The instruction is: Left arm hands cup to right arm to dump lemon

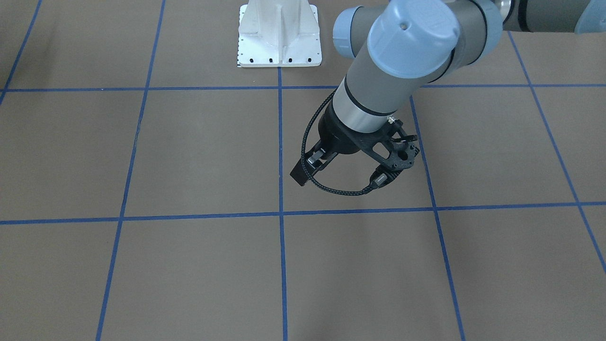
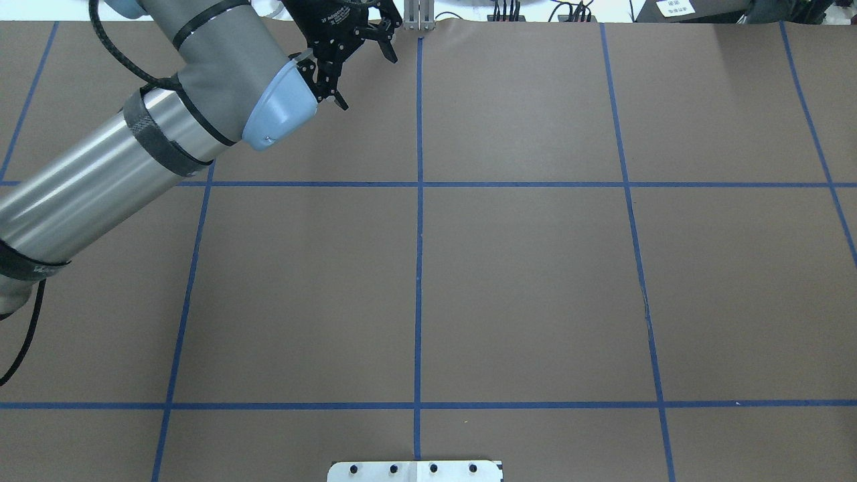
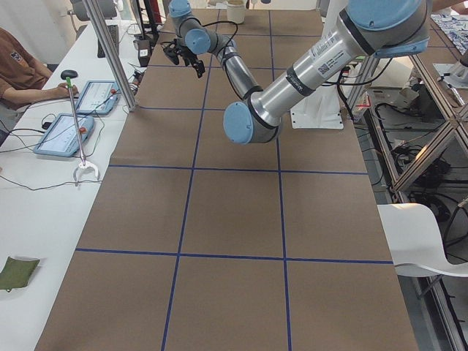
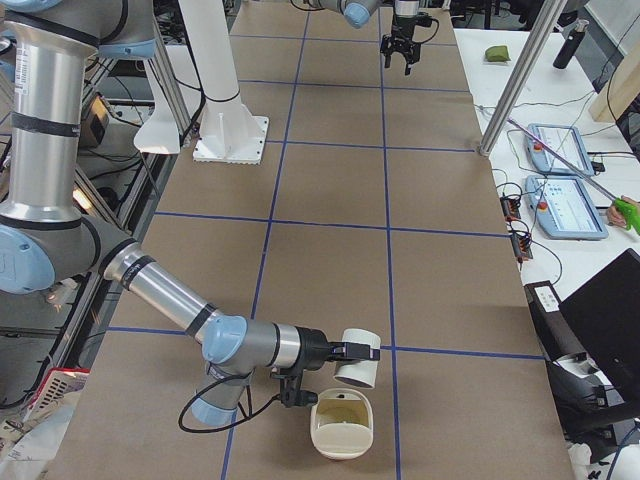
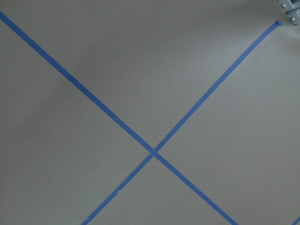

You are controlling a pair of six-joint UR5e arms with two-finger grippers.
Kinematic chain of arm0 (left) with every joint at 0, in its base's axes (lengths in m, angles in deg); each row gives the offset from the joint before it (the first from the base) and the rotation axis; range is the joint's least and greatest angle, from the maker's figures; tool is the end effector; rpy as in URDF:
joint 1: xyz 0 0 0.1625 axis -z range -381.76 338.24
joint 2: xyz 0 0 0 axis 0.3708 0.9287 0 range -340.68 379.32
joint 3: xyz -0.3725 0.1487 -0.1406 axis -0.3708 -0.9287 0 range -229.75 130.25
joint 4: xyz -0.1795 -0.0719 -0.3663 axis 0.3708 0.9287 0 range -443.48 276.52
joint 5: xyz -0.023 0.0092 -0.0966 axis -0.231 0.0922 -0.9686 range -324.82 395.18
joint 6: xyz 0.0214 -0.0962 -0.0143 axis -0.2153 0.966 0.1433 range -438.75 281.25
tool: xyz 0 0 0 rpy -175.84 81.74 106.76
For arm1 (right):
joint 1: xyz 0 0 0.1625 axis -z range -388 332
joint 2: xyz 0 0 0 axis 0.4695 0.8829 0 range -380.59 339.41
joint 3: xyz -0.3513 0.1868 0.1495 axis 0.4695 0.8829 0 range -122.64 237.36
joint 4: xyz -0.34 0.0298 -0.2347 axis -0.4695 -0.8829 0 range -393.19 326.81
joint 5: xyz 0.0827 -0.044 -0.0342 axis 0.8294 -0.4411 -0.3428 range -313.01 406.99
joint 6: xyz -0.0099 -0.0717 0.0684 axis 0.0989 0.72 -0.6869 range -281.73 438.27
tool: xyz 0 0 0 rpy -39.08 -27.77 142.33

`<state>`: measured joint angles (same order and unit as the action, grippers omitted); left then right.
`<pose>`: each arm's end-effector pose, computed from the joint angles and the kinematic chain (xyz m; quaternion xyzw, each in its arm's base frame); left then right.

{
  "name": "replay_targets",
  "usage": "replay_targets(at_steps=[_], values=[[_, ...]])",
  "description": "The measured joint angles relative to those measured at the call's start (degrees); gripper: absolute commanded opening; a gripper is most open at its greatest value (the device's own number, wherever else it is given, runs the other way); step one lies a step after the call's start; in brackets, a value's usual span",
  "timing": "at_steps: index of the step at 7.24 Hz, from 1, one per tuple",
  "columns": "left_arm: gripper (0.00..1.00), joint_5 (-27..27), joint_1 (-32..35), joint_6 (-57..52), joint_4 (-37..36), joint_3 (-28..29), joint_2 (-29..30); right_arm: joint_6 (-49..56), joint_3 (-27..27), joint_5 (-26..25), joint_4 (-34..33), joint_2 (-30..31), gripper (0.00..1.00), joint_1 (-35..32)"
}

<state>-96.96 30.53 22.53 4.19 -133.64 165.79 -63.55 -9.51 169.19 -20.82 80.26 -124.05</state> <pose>0.3915 -0.6152 0.0706 -0.1746 0.4707 -0.3247 0.8016 0.1178 -0.3497 0.7375 -0.0093 -0.5866 0.7205 0.3696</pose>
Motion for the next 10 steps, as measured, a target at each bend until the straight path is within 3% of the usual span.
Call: replay_targets(at_steps=[6, 10], values=[[1.0, 0.9, 0.4, 0.0, -0.1, 0.1, 1.5, -16.7, 2.0, 1.7, 0.0, -0.2, 0.04, -4.1], [1.0, 1.9, 0.4, 0.0, -0.3, 0.2, 2.2, -19.8, 2.7, 2.1, 0.0, -2.0, 0.05, -5.1]])
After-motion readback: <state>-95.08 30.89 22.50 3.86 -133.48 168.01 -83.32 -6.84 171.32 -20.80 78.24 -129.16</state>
